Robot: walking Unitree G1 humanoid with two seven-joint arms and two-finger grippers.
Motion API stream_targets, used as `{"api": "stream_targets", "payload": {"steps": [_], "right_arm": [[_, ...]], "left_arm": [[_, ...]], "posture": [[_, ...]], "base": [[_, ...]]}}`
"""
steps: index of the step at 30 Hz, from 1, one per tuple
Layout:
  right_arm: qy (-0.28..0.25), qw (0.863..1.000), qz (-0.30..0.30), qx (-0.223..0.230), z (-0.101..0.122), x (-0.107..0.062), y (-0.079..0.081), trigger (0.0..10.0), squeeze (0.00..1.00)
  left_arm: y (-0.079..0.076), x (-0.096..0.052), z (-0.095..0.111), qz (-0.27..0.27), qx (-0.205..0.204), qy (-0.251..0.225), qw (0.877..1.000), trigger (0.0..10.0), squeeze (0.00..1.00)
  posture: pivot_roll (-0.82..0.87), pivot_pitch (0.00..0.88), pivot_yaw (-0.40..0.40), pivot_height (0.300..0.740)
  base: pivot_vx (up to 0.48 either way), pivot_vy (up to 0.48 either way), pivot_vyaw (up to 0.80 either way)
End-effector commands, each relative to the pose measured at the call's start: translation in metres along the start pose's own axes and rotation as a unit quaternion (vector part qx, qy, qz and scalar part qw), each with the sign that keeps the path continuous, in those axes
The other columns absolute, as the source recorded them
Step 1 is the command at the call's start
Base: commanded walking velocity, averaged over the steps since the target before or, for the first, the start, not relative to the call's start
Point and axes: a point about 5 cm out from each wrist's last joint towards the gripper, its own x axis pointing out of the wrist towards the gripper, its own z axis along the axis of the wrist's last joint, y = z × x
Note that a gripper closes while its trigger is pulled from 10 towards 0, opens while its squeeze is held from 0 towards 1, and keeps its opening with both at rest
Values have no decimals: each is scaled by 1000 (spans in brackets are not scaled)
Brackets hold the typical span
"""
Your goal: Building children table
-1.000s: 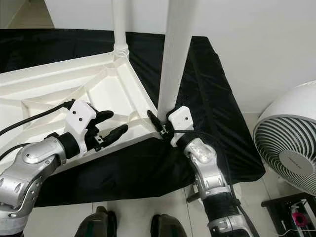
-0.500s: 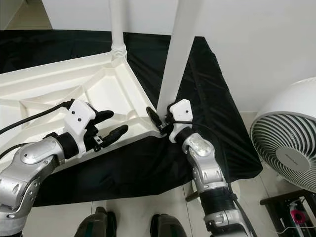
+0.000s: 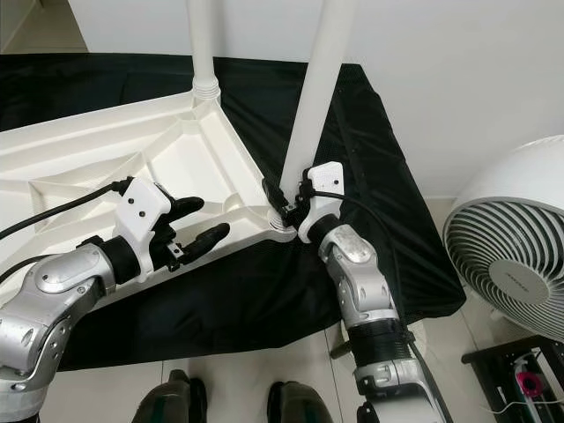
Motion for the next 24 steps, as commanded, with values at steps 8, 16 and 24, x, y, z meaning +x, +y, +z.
{"api": "stream_targets", "payload": {"steps": [8,16,24], "right_arm": [[49,998,-25,-25,-35,-19,2,10000,0],[36,998,-45,-40,-41,-29,9,10000,0],[49,997,-52,-21,-47,-28,8,10000,0]], "left_arm": [[3,-2,0,33,1,4,999,10000,0],[3,-1,0,35,1,2,999,10000,0],[4,1,0,32,2,1,999,10000,0]], "posture": [[71,123,-54,740],[65,120,-52,740],[64,120,-48,740]], "base": [[0,0,0],[0,0,0],[0,0,0]]}}
